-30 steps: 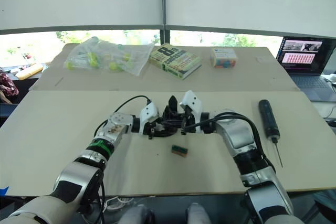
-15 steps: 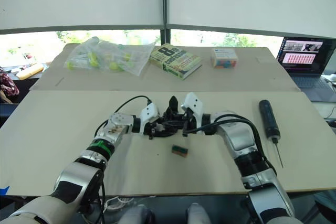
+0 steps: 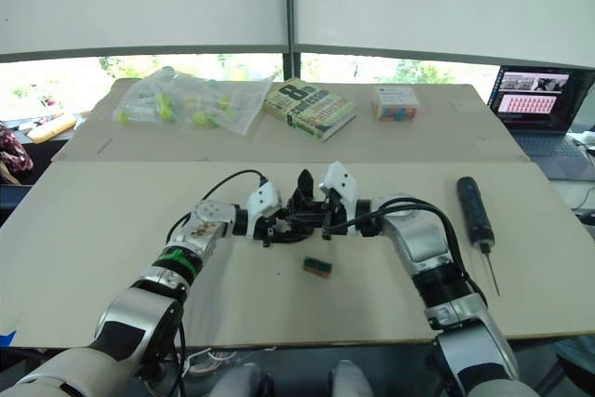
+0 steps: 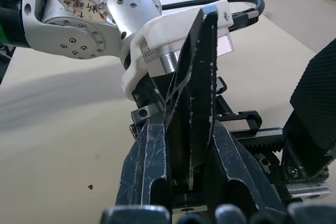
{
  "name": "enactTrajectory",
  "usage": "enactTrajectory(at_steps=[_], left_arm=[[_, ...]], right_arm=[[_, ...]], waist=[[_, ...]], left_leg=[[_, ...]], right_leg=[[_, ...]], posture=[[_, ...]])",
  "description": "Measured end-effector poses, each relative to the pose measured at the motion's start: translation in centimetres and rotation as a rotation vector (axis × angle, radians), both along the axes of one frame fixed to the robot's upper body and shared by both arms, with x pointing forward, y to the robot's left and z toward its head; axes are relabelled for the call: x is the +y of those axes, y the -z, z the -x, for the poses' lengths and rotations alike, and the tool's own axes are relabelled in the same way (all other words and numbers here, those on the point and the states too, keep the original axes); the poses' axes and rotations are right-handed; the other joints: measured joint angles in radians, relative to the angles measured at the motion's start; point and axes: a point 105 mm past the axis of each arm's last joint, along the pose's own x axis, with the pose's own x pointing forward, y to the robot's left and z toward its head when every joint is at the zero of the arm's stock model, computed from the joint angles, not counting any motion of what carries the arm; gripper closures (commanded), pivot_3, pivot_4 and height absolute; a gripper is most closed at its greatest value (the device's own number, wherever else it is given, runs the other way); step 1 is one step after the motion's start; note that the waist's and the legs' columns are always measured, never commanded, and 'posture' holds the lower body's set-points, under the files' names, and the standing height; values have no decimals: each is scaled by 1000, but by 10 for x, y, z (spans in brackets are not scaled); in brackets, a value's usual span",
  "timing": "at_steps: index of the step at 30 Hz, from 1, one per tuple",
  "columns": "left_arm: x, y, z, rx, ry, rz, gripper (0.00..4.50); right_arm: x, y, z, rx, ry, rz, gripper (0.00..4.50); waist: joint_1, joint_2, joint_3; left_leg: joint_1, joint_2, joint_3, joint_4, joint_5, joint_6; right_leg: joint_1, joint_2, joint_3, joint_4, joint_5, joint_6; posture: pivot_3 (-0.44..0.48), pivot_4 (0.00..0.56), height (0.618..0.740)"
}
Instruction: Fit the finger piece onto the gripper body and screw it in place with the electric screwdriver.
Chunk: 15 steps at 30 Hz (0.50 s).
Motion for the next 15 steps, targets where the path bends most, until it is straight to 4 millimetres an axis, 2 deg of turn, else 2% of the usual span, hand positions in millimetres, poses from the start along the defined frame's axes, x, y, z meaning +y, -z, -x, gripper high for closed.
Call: enactTrajectory(at_steps=[1, 3, 9, 12, 15], left_arm=[[0, 0, 0, -1, 0, 0, 2213], [1, 0, 0, -1, -1, 1, 2213], [-1, -1, 1, 1, 10, 8, 2213], [-1, -1, 1, 2, 12, 12, 2213], [0, -2, 1, 2, 10, 13, 2213]], right_arm=[[-1, 0, 1, -2, 0, -12, 4120], [-1, -1, 2, -3, 1, -37, 3103], [-11, -6, -2, -20, 43, -92, 1094], [-9, -9, 2, -25, 25, -135, 44], [-5, -11, 6, -25, 0, -162, 44]], waist=[[1, 0, 0], [1, 0, 0], [4, 0, 1], [3, 0, 1], [3, 0, 1]], left_leg=[[0, 0, 0, 0, 0, 0], [-1, 0, 0, 0, 0, 0], [-5, -1, 0, 0, 0, 0], [-5, -1, 0, -1, 0, 0], [-5, -1, 0, -1, 0, 0]], right_leg=[[0, 0, 0, 0, 0, 0], [-1, 0, 0, 0, 0, 0], [-3, -1, 0, -2, 0, 0], [-3, -1, 0, -3, 0, 0], [-3, -1, 0, -2, 0, 0]], posture=[[0, 150, 740], [0, 150, 740], [0, 150, 740], [0, 150, 740], [0, 150, 740]])
